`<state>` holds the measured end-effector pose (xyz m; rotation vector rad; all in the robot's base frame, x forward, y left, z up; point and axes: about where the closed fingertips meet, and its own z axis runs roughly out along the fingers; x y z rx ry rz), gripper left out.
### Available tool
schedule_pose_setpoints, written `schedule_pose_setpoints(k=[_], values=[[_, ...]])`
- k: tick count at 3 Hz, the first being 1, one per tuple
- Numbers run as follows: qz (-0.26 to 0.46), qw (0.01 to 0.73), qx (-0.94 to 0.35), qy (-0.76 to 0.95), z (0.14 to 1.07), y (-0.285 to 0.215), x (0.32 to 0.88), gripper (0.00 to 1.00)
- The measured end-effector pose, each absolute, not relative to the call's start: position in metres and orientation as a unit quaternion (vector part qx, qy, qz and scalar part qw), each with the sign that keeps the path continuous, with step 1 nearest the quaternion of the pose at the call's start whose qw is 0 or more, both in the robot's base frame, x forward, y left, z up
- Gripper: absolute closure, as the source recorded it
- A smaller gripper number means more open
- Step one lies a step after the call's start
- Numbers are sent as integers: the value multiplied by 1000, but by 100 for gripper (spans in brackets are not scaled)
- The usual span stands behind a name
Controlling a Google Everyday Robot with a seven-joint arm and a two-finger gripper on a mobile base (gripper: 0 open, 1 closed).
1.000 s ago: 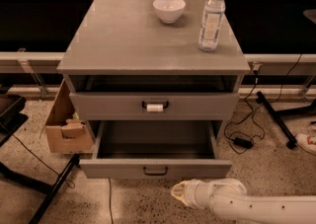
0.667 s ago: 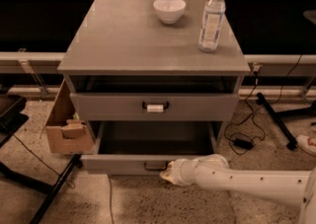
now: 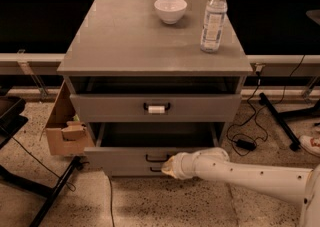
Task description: Close middle drawer
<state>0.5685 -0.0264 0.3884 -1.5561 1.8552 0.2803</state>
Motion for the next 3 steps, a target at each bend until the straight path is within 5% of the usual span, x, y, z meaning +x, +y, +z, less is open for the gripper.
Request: schedule_pose_setpoints(k=[2,3], values=[[96,339,-606,713,398,-41,609,98],[96,339,-606,713,396,-41,609,76]])
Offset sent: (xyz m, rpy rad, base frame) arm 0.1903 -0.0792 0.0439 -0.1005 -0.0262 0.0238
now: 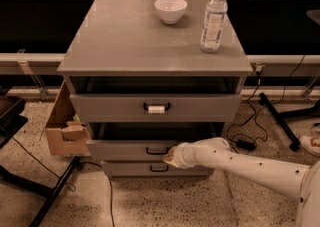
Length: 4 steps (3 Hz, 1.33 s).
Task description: Close middle drawer
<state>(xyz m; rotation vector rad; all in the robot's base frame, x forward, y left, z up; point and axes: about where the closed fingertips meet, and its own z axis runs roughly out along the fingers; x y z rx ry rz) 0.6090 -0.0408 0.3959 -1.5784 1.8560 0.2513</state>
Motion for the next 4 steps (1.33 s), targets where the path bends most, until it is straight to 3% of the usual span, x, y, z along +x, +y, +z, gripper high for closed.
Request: schedule_pose_setpoints(k=[2,3,4], values=[[97,339,-606,713,396,-41,609,30],[97,339,-606,713,396,-41,609,0],[97,339,-606,713,396,-41,609,0]])
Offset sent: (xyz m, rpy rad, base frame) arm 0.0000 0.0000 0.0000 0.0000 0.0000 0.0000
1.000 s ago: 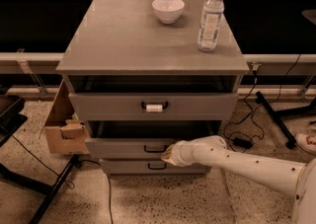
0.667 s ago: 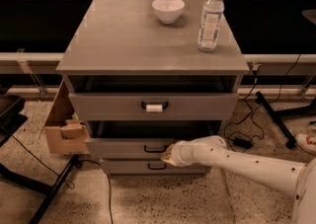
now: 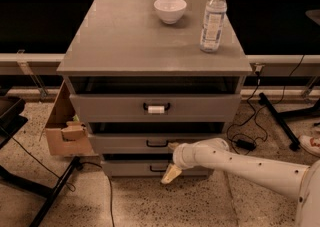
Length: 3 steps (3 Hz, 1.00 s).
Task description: Close middle drawer
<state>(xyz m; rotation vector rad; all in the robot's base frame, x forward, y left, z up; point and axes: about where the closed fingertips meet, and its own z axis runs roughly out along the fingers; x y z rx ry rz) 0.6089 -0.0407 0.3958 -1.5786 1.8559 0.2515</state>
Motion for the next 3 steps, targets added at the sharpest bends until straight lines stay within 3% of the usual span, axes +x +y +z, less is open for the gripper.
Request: schedule_pose_setpoints(k=[1,2,3], values=[[97,339,-606,713,396,-41,609,16],[86,324,-615,714,400,-48,594,47],[67,286,-628,721,421,-66,551,71]])
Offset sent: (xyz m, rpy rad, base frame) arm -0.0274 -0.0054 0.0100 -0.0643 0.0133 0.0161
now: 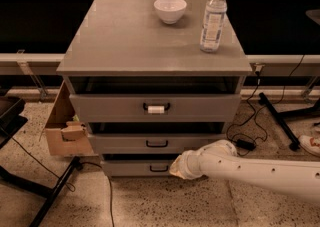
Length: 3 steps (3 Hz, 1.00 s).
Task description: Close middle drawer
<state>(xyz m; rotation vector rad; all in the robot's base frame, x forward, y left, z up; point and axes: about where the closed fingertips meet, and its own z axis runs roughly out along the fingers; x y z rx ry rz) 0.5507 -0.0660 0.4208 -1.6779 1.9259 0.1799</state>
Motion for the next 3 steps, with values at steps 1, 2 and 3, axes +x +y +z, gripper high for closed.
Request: schedule_pose_setpoints(k=[1,2,3], values=[[66,216,-645,730,454,-68,483,94],[46,100,-665,739,510,-63,393,100],[-10,43,-624,780,569,-69,362,100]])
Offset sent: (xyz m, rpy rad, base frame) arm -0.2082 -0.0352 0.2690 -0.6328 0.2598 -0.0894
